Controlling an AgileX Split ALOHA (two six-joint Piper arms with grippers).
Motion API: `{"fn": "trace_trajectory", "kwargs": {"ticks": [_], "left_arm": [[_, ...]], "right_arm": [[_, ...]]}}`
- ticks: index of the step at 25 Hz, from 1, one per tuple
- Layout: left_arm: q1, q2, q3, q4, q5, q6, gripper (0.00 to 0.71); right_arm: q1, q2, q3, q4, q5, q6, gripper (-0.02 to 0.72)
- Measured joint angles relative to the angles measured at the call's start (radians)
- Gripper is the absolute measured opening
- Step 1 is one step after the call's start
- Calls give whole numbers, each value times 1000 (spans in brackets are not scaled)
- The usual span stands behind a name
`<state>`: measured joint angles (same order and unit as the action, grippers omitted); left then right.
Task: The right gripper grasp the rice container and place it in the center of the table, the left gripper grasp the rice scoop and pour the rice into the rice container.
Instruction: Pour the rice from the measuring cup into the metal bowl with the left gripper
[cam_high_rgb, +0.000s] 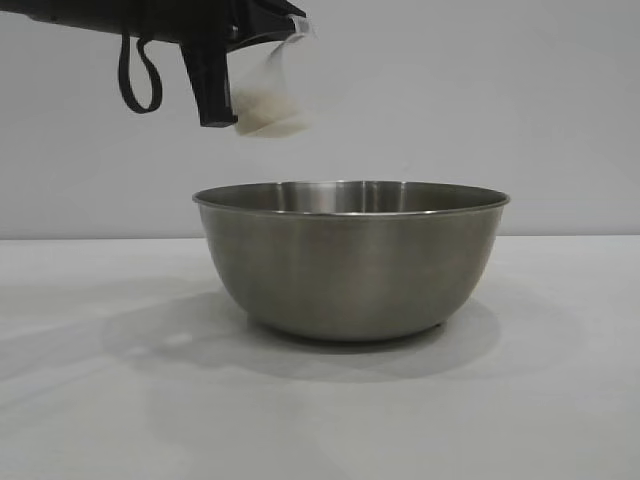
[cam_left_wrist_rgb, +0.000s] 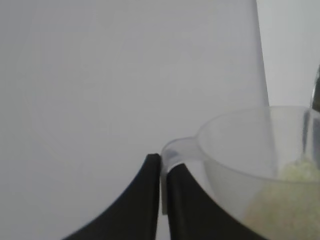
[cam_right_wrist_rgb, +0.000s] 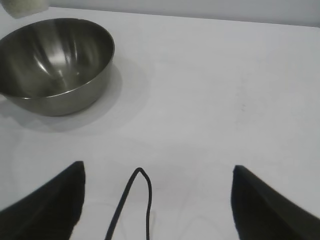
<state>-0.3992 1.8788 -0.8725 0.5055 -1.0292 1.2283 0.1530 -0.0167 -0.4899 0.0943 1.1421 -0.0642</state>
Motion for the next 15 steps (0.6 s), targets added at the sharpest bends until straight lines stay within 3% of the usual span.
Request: {"fn": "trace_trajectory", "kwargs": {"ticks": [15], "left_arm": [[0,0,-2,148,6,450,0]], "right_arm": [[0,0,0,0,0,0,515]]}}
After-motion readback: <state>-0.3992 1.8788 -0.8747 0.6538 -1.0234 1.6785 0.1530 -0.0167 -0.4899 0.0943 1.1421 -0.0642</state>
